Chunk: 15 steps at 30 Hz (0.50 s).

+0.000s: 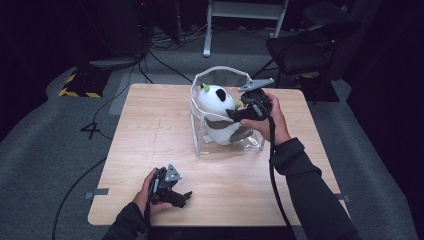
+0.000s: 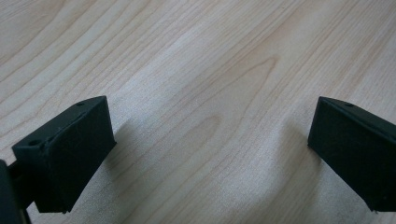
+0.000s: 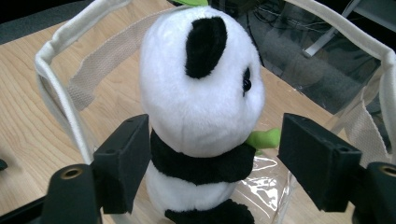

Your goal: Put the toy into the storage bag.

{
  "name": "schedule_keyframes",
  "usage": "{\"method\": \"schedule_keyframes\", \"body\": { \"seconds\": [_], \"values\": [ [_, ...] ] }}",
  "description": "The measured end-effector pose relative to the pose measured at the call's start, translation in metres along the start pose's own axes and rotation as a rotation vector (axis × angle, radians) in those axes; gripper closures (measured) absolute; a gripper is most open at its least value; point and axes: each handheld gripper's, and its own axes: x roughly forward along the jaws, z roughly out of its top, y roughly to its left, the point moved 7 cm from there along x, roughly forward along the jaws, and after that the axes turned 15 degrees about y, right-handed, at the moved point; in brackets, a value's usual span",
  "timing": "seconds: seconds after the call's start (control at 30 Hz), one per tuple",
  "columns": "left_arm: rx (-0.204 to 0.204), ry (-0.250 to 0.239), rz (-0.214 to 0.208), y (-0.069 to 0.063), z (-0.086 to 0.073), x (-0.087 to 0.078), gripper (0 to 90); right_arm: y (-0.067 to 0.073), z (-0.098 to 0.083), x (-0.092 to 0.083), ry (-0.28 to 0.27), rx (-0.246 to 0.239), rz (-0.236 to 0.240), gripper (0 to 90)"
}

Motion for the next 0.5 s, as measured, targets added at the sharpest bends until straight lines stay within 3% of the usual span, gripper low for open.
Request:
{"method": "schedule_keyframes", "body": {
  "seconds": [0.5],
  "values": [
    [0.000,0.000,0.000,0.0000,0.0000,0.0000,0.4,-0.0016,-0.0029,-0.0081,-0.029,-0.012,-0.004,20.1]
  ]
}}
